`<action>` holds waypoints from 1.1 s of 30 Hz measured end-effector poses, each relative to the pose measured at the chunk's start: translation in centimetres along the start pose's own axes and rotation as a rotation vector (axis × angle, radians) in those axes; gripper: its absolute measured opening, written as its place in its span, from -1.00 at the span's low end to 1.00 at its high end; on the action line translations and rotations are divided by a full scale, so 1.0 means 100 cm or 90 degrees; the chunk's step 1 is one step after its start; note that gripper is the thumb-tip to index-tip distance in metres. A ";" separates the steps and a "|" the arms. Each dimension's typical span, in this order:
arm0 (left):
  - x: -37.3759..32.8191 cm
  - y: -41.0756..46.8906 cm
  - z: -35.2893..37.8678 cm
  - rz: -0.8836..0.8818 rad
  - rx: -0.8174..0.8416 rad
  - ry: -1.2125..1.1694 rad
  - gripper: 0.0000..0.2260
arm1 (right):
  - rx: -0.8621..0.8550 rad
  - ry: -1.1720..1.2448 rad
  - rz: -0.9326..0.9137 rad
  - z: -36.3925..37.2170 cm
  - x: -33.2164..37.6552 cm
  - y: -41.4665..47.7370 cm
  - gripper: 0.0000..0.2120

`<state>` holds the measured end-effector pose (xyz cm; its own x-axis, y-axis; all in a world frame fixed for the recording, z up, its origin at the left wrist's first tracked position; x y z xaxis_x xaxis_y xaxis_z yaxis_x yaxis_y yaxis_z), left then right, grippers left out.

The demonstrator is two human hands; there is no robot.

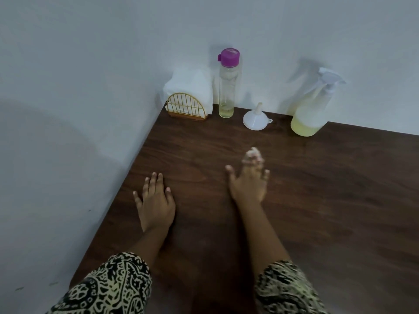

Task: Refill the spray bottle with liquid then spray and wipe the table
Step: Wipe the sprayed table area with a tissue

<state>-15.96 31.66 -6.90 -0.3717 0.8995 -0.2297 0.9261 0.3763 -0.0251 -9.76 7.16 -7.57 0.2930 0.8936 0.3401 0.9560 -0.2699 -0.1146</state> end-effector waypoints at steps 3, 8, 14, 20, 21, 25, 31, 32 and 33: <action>0.004 0.000 -0.003 -0.060 -0.011 -0.003 -0.51 | -0.009 0.015 0.120 -0.019 -0.050 0.009 -0.22; 0.015 0.005 -0.003 -0.183 -0.005 -0.038 -0.48 | 0.009 0.016 0.107 0.000 0.015 0.015 -0.18; 0.017 0.006 0.000 -0.163 -0.021 -0.042 -0.52 | 0.132 0.004 -0.254 0.052 0.162 -0.005 -0.26; 0.018 0.007 -0.001 -0.165 -0.028 -0.052 -0.53 | 0.092 -0.012 -0.229 0.043 0.121 0.002 -0.29; 0.019 0.007 -0.001 -0.167 -0.023 -0.055 -0.53 | 0.061 -0.005 -0.170 0.035 0.098 0.007 -0.27; 0.017 0.007 -0.004 -0.160 -0.030 -0.077 -0.54 | 0.054 -0.012 -0.011 0.021 0.054 0.011 -0.25; 0.067 0.013 -0.017 0.059 -0.019 -0.028 -0.49 | 0.096 0.021 -0.122 0.049 0.156 0.000 -0.20; 0.075 0.013 -0.017 0.095 -0.014 -0.022 -0.47 | 0.123 0.016 -0.188 0.056 0.178 -0.008 -0.21; 0.078 0.014 -0.017 0.113 -0.014 -0.020 -0.46 | 0.145 0.005 -0.261 0.063 0.197 -0.017 -0.22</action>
<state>-17.70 39.57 -7.02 -0.1997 0.9450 -0.2591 0.9753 0.2172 0.0404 -5.64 27.51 -6.57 -0.1074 0.9071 0.4071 0.9664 0.1913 -0.1714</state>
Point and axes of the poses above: each hand's wrist, its own y-axis towards the middle knuckle, its own z-axis out of the palm, x = y × z, the point moved 5 cm from there along y, towards the middle knuckle, and after that the axes turned 3 degrees about y, right-handed, at the moved point
